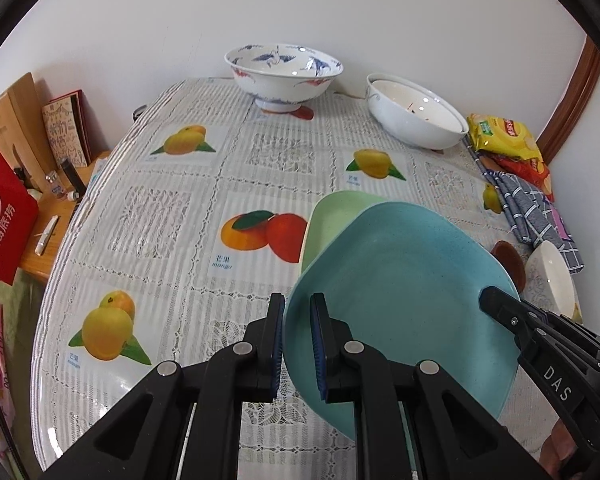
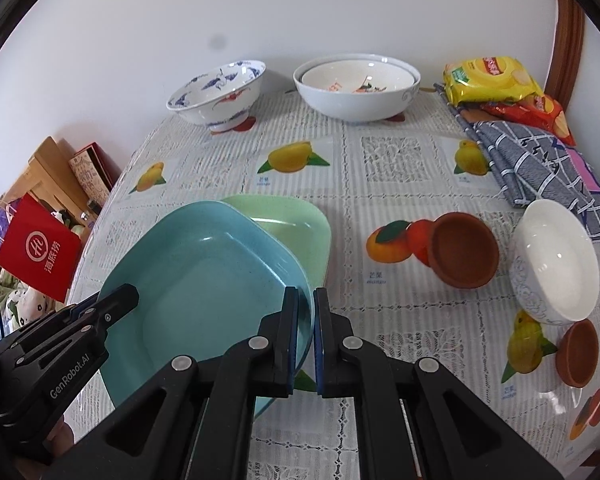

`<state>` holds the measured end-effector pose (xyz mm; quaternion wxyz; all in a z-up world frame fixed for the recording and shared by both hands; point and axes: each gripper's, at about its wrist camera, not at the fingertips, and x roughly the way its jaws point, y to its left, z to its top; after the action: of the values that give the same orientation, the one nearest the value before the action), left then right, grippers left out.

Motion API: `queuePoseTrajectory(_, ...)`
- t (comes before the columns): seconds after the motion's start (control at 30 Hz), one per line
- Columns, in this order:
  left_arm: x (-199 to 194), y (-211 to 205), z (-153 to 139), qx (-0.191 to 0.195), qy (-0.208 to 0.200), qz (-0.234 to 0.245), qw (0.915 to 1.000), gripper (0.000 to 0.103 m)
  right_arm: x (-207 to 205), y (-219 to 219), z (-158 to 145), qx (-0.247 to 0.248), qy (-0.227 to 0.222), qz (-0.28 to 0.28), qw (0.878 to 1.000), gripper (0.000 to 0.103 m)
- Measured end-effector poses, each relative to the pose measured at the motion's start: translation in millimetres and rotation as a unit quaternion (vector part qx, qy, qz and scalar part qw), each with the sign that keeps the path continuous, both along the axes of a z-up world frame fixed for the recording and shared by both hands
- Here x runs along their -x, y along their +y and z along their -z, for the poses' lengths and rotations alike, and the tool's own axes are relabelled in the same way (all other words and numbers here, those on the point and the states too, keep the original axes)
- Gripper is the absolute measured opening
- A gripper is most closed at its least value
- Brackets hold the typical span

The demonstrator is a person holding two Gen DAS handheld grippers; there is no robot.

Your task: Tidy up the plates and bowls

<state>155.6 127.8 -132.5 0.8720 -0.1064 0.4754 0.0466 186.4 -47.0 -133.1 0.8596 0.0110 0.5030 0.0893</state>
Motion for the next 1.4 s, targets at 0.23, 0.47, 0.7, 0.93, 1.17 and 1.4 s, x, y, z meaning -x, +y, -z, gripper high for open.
queuePoseTrajectory(0.23,-14,4,13,0.003,0.014,-0.01,0.9999,0.013,-16,6,16,0.006,0.014,-0.011,1.0,0.007)
queuePoseTrajectory(0.47,-33,3,18,-0.002,0.02,-0.014,0.9997,0.013,-38,8,25,0.009,0.022,-0.022,0.999,0.007)
queuePoseTrajectory(0.7,-48,-2,22,-0.012,0.026,-0.019,0.9994,0.013,-59,7,30,0.011,0.024,-0.034,0.999,0.008)
queuePoseTrajectory(0.93,-58,-6,25,-0.016,0.033,-0.019,0.9992,0.013,-77,6,35,0.017,0.018,-0.055,0.998,0.008)
queuePoseTrajectory(1.17,-60,-9,30,-0.016,0.038,-0.019,0.999,0.013,-83,6,40,0.026,0.012,-0.069,0.997,0.009)
queuePoseTrajectory(1.4,-57,-7,28,-0.01,0.045,-0.021,0.9987,0.014,-84,9,45,0.034,0.01,-0.083,0.996,0.014)
